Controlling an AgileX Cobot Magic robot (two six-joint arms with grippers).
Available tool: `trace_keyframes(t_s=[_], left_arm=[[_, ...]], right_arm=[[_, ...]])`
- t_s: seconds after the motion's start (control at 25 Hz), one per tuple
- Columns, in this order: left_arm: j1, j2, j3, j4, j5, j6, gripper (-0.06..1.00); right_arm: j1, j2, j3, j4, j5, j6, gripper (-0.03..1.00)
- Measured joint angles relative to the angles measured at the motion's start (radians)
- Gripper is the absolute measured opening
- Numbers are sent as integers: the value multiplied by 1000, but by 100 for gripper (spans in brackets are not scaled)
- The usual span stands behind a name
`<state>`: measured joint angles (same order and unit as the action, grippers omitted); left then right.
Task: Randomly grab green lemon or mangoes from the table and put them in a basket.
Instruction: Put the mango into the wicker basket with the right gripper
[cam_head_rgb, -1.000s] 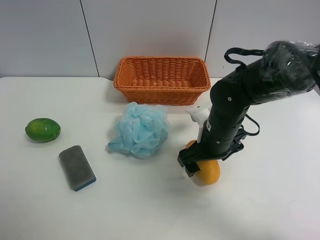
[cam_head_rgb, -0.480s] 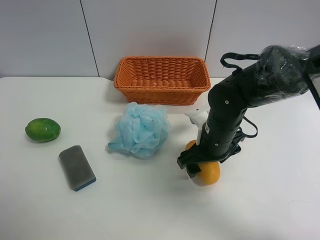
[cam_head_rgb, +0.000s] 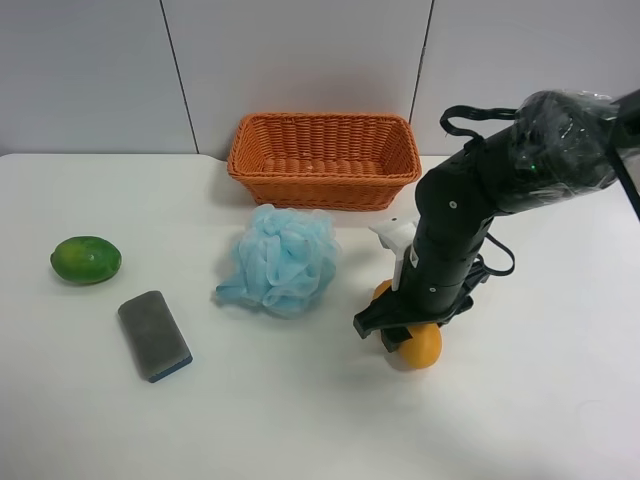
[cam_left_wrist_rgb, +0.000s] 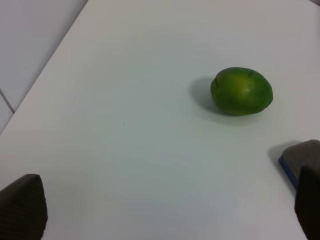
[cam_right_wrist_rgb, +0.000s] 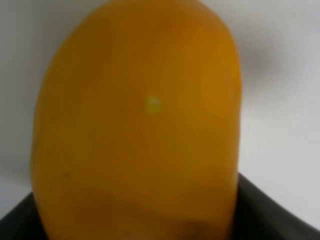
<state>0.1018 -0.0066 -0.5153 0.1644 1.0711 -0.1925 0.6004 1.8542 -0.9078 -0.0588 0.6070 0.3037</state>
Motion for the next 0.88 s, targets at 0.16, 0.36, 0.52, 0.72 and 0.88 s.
trace_keyframes(t_s=[0.16,0.36,0.52,0.72,0.88], left_arm=[[0,0,0,0,0,0,99],[0,0,0,0,0,0,99],[0,0,0,0,0,0,99],[0,0,0,0,0,0,99],[0,0,0,0,0,0,99]], right_arm=[[0,-27,0,16,19,0,62],[0,-163,-8,49,39,0,62],[0,-267,-101,40,91,0,62],[0,-276,-294,-85,125,6,62],[-14,-224,-443,-221,119,72,62]])
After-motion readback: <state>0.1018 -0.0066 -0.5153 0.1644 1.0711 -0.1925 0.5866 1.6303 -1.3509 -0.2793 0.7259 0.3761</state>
